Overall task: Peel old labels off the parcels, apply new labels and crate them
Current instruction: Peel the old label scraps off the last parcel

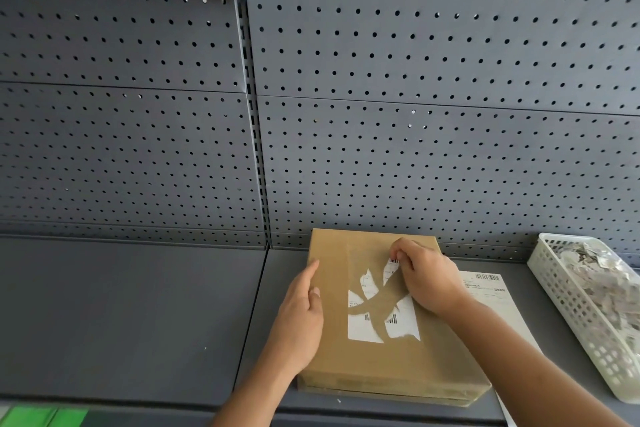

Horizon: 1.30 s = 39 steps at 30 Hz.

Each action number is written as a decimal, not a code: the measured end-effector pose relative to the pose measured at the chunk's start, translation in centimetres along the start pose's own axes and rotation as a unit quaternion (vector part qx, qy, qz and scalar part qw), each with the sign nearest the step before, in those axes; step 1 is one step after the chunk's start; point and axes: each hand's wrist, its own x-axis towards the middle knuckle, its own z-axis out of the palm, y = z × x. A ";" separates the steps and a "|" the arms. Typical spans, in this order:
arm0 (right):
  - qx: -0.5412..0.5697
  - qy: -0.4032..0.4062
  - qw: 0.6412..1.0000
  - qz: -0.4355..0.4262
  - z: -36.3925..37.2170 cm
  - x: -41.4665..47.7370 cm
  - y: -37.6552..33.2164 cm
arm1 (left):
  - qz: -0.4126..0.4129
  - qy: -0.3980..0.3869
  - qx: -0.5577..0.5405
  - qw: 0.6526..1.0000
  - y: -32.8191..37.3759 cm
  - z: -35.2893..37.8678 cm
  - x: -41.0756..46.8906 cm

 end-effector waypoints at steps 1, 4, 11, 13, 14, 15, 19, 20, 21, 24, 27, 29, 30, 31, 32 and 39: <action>0.005 0.004 1.000 -0.003 -0.1 0.0 0.0 | 0.001 0.000 0.001 1.000 0.0 0.0 0.0; 0.003 0.009 1.000 -0.020 0.0 -0.1 -0.1 | 0.000 -0.001 0.003 1.000 -0.1 0.0 0.0; 0.007 0.008 1.000 -0.005 0.0 -0.3 0.2 | 0.003 -0.004 0.005 1.000 0.0 0.0 0.0; 0.002 0.011 1.000 -0.015 0.1 -0.3 0.1 | 0.003 -0.004 0.004 1.000 -0.1 0.0 0.0; -0.005 0.012 1.000 -0.021 0.2 -0.2 0.1 | 0.003 -0.003 0.005 1.000 -0.1 0.0 0.0; -0.009 0.011 1.000 -0.024 0.3 -0.2 0.0 | 0.002 -0.003 0.007 1.000 -0.2 0.0 0.0; -0.001 0.015 1.000 -0.012 0.2 -0.2 0.2 | 0.002 -0.003 0.007 1.000 -0.1 0.0 0.0; 0.010 0.018 1.000 -0.005 0.2 -0.2 0.4 | 0.001 -0.004 0.007 1.000 0.0 0.0 0.0; 0.024 0.022 0.999 0.000 0.1 -0.1 0.5 | 0.000 -0.005 0.006 1.000 0.0 0.0 0.0; 0.026 0.017 0.999 -0.021 0.1 -0.1 0.4 | -0.001 -0.004 0.004 1.000 -0.2 0.0 0.0; -0.001 0.015 0.999 -0.043 0.3 -0.1 0.5 | -0.001 -0.001 0.003 1.000 -0.2 0.0 0.0; -0.012 0.028 0.998 -0.052 0.5 0.0 0.6 | -0.001 -0.001 0.002 1.000 -0.1 0.0 0.0; -0.020 0.032 0.998 -0.055 0.5 0.2 0.6 | 0.000 -0.001 0.002 1.000 -0.1 0.0 0.0; -0.032 0.032 0.997 -0.057 0.6 0.3 0.5 | 0.000 -0.001 0.002 1.000 -0.1 0.0 0.1; -0.048 0.028 0.997 -0.059 0.6 0.5 0.4 | 0.000 0.000 0.002 1.000 -0.1 0.1 0.1; -0.073 -0.014 0.996 -0.053 0.5 0.6 0.9 | 0.001 -0.001 0.002 1.000 -0.2 0.0 0.0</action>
